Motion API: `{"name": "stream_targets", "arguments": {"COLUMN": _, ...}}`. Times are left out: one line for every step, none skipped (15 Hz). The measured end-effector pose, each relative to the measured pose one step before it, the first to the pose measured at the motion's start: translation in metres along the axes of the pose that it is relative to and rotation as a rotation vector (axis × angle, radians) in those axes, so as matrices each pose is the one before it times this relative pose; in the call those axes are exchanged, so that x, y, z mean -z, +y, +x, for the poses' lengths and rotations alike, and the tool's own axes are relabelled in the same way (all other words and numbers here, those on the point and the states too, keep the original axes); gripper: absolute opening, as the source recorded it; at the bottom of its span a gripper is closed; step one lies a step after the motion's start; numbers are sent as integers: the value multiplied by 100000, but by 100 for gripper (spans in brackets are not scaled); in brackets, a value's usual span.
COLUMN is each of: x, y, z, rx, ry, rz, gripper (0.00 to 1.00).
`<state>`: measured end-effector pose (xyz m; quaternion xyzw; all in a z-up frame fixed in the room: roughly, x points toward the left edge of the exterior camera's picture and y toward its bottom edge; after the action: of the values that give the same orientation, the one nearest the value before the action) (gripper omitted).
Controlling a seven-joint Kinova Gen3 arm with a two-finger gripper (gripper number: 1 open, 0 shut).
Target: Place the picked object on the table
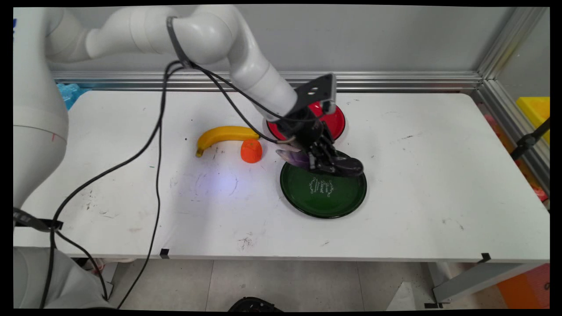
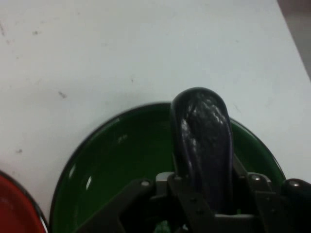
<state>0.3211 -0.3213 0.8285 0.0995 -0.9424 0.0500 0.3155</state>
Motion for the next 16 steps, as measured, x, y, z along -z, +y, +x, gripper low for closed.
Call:
{"name": "stream_targets", "arguments": {"x": 801, "y": -25, "z": -422, "rx": -648, "ry": -571, "rz": -651, "gripper": 0}}
{"name": "stream_targets", "arguments": {"x": 674, "y": 11, "z": -441, "rx": -637, "ry": -575, "rz": -517, "gripper": 0}}
{"name": "stream_targets", "arguments": {"x": 759, "y": 62, "z": -613, "rx": -768, "ry": -687, "rz": -465, "gripper": 0}}
{"name": "stream_targets", "arguments": {"x": 730, "y": 126, "z": -720, "rx": -864, "ry": -836, "rz": -495, "gripper": 0}}
{"name": "stream_targets", "arguments": {"x": 573, "y": 123, "z": -630, "rx": -657, "ry": -672, "rz": -307, "gripper": 0}}
{"name": "stream_targets", "arguments": {"x": 723, "y": 161, "z": -880, "rx": -779, "ry": -903, "rz": -200, "gripper": 0}}
{"name": "stream_targets", "arguments": {"x": 478, "y": 113, "z": -695, "rx": -552, "ry": -618, "rz": -40, "gripper": 0}}
{"name": "stream_targets", "arguments": {"x": 447, "y": 134, "z": -731, "rx": -431, "ry": -600, "rz": -3, "gripper": 0}}
{"name": "stream_targets", "arguments": {"x": 424, "y": 149, "z": -878, "rx": -429, "ry": -730, "rz": -24, "gripper": 0}}
{"name": "stream_targets", "arguments": {"x": 293, "y": 133, "z": -803, "rx": -299, "ry": -613, "rz": -21, "gripper": 0}}
{"name": "stream_targets", "arguments": {"x": 265, "y": 136, "z": -908, "rx": -375, "ry": -702, "rz": -19, "gripper": 0}}
{"name": "stream_targets", "arguments": {"x": 126, "y": 78, "z": -560, "rx": -167, "ry": -450, "rz": -2, "gripper": 0}}
{"name": "stream_targets", "arguments": {"x": 159, "y": 119, "z": -804, "rx": -280, "ry": -587, "rz": -1, "gripper": 0}}
{"name": "stream_targets", "arguments": {"x": 117, "y": 109, "z": -898, "rx": -326, "ry": -650, "rz": -14, "gripper": 0}}
{"name": "stream_targets", "arguments": {"x": 49, "y": 84, "z": -871, "rx": -318, "ry": -545, "rz": 1, "gripper": 0}}
{"name": "stream_targets", "arguments": {"x": -15, "y": 61, "z": -685, "rx": -231, "ry": -424, "rz": 8, "gripper": 0}}
